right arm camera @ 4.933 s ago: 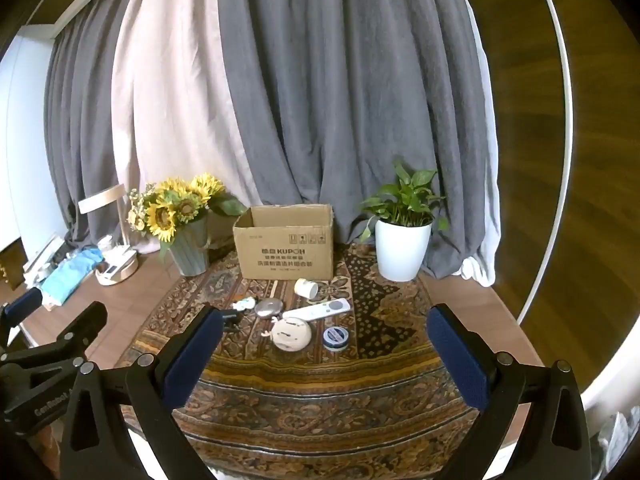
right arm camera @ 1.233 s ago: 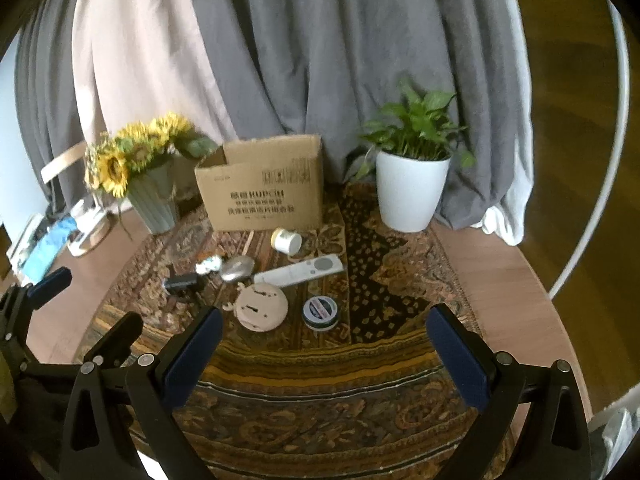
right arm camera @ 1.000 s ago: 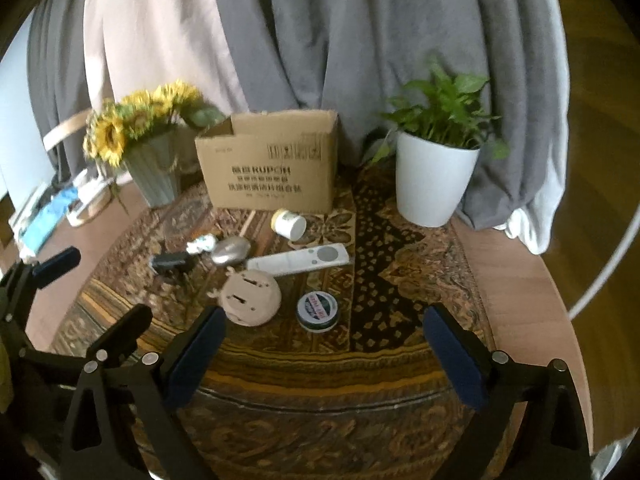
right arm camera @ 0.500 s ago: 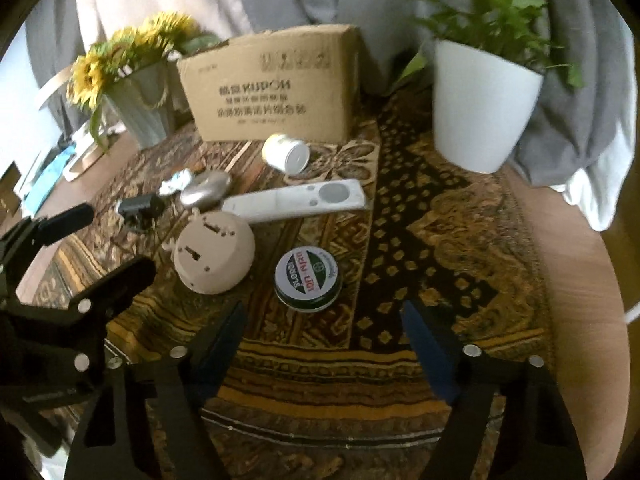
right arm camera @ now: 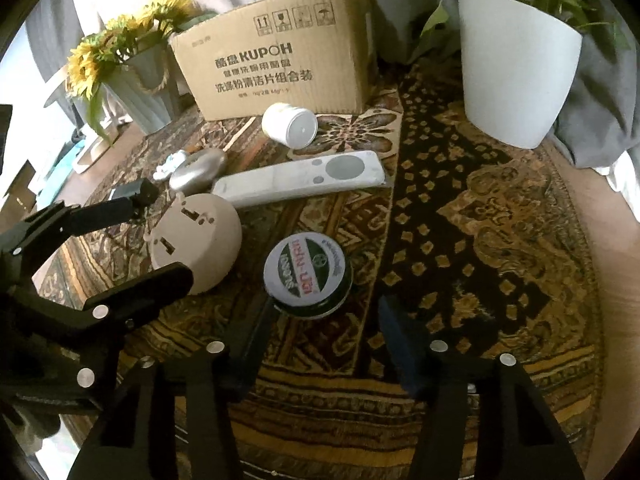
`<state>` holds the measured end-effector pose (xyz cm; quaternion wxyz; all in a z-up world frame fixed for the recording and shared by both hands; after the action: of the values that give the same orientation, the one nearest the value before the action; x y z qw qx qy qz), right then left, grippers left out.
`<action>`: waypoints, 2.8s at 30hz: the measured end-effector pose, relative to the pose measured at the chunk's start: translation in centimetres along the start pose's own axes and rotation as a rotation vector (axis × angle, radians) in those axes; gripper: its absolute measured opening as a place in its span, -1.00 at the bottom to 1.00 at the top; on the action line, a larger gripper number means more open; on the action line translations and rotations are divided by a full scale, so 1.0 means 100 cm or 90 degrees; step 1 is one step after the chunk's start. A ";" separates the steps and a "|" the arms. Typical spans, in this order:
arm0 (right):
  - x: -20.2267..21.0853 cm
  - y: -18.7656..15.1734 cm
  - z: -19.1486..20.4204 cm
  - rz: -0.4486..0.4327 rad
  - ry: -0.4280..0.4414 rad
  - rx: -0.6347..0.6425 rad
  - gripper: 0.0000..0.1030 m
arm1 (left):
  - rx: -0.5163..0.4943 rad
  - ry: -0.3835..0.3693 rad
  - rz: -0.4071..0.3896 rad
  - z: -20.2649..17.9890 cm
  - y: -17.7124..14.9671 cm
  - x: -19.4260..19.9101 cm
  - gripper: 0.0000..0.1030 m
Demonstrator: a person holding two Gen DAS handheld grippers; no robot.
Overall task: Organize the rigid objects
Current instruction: 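Move the left tool to the beige round plate while the right tool approaches the green-labelled tin, then grasp the beige plate with the left tool while the right tool grasps the tin, then carry the plate and tin over the cardboard box and release both inside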
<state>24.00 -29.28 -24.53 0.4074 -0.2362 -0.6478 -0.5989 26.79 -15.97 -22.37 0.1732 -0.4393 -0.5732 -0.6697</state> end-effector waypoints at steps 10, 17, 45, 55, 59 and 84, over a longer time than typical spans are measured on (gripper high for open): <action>-0.009 0.006 -0.006 0.011 0.003 0.015 -0.04 | 0.011 -0.015 0.021 0.003 0.003 -0.020 0.74; -0.012 0.012 -0.014 0.007 0.013 0.000 -0.07 | 0.015 -0.011 0.021 0.002 0.001 -0.034 0.59; -0.045 0.047 0.007 -0.017 0.013 0.062 0.03 | 0.140 0.062 -0.005 0.042 -0.006 -0.015 0.43; -0.012 0.052 0.008 -0.037 0.028 0.029 0.03 | 0.219 0.112 -0.046 0.047 0.003 0.024 0.44; 0.008 0.060 0.011 -0.054 0.029 0.024 0.03 | 0.232 0.131 -0.065 0.050 0.010 0.045 0.44; 0.103 0.149 0.053 -0.203 -0.089 -0.046 0.03 | 0.082 0.069 -0.200 0.102 0.118 0.132 0.44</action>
<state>28.82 -23.47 -7.17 0.2523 -0.1862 -0.6818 -0.6610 32.11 -6.37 -5.19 0.1248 -0.2959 -0.6663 -0.6730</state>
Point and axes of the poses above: each gripper's, at about its wrist camera, not at the fingertips, and x roughly against the way its jaws point, z to its left, y to its top, the point moved 4 cm from there along -x, roughly the way its jaws point, and after that the axes turned 8 degrees about x, right-handed, at the moved point
